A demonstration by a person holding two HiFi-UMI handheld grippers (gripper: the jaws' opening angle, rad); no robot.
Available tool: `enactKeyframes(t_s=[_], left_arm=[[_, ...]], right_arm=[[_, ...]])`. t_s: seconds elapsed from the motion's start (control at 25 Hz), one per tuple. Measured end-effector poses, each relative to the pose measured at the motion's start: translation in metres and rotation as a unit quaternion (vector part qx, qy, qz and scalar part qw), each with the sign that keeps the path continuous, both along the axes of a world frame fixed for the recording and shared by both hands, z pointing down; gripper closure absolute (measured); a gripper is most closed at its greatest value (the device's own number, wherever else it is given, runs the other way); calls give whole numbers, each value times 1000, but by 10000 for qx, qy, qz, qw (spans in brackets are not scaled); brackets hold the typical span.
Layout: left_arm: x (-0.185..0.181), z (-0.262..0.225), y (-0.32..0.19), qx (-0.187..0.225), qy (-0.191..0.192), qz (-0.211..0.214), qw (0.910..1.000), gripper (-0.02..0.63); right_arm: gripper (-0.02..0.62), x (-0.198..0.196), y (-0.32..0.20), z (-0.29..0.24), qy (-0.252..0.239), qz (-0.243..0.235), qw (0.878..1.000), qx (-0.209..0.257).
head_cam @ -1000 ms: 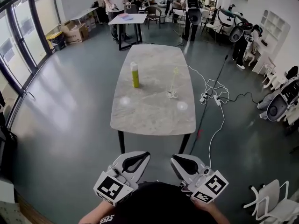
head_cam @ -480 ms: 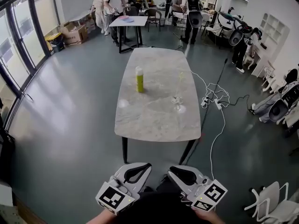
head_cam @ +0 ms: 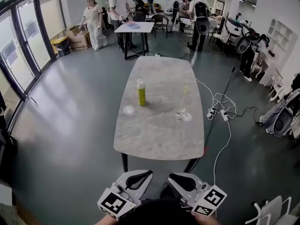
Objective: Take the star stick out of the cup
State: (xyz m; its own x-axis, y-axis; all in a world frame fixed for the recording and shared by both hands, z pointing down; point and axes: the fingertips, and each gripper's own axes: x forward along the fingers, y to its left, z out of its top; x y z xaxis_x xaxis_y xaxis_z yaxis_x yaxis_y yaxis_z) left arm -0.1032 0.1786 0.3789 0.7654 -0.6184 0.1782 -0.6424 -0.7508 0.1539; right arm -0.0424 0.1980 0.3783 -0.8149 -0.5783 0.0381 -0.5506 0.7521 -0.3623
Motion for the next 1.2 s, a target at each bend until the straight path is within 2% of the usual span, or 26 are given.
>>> enactKeyframes(t_s=[0.32,0.8,0.96,1.2], left_arm=[[53,-4,-87,43,58,16,10000,604],[118,0,-156,-150,-63,-42,9999,604],[127,-2,-173,-181,-58,-50,9998,604],[117,-2,-209,-269,-102,-213,9994,604]], right_arm=[[549,55,-80,-1,-118,-2,9999,-29],[558,124,-139,12,-1,-105,9998,-190],[561,131,-156,18,28,-140,9994,-315],[566,115,-186,19,-67,-265,9985,-484]])
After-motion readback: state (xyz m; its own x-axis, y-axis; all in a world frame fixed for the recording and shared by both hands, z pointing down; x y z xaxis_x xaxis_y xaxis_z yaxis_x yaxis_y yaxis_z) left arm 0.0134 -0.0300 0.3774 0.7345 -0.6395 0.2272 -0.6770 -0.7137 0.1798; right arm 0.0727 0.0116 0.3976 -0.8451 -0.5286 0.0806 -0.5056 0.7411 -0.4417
